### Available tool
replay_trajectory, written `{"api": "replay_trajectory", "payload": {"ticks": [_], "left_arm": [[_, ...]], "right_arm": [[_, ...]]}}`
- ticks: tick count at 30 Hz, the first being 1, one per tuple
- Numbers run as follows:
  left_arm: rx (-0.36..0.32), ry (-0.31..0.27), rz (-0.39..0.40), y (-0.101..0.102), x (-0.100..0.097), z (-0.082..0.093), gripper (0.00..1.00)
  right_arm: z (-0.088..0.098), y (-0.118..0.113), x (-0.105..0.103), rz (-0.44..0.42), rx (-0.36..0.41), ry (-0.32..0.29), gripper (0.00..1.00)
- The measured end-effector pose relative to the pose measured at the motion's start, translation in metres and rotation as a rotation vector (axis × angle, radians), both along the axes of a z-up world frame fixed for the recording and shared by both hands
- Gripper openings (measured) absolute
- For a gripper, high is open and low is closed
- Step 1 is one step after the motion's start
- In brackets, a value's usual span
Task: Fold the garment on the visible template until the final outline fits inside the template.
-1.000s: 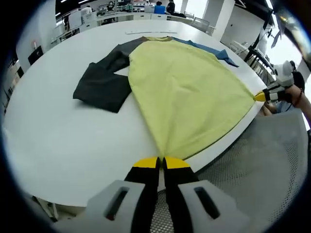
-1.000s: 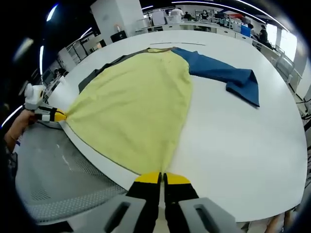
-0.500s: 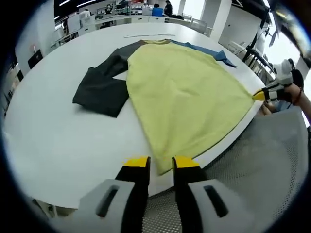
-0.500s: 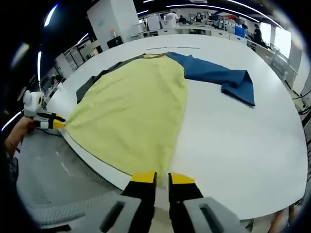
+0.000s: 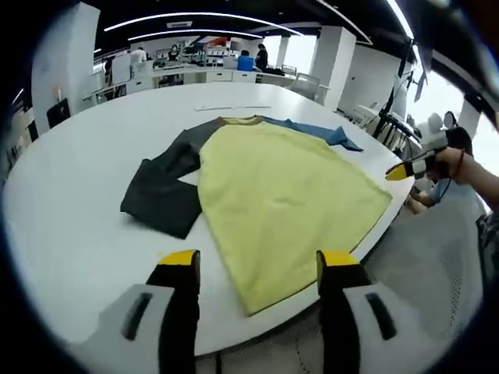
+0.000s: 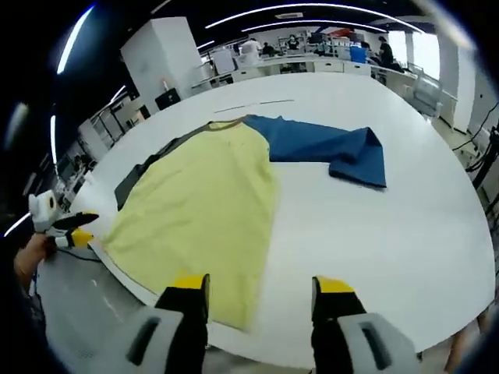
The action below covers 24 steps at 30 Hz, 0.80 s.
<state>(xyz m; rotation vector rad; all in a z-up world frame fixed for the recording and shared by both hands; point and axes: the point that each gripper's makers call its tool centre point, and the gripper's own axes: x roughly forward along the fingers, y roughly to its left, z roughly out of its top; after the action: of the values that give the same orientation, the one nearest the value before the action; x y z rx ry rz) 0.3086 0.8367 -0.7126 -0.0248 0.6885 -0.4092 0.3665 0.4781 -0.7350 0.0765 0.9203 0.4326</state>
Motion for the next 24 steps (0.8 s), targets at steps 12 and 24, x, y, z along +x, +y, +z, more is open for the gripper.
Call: {"api": "replay_trajectory", "payload": {"ticks": [12, 24], "left_arm": [[-0.006, -0.071, -0.002, -0.002, 0.009, 0.013, 0.82], [-0.009, -0.125, 0.007, -0.005, 0.02, 0.024, 0.92]], "right_arm": [[0.01, -0.026, 0.062, -0.051, -0.006, -0.098, 0.47], [0.002, -0.035, 0.114, -0.078, -0.005, -0.14, 0.4]]}}
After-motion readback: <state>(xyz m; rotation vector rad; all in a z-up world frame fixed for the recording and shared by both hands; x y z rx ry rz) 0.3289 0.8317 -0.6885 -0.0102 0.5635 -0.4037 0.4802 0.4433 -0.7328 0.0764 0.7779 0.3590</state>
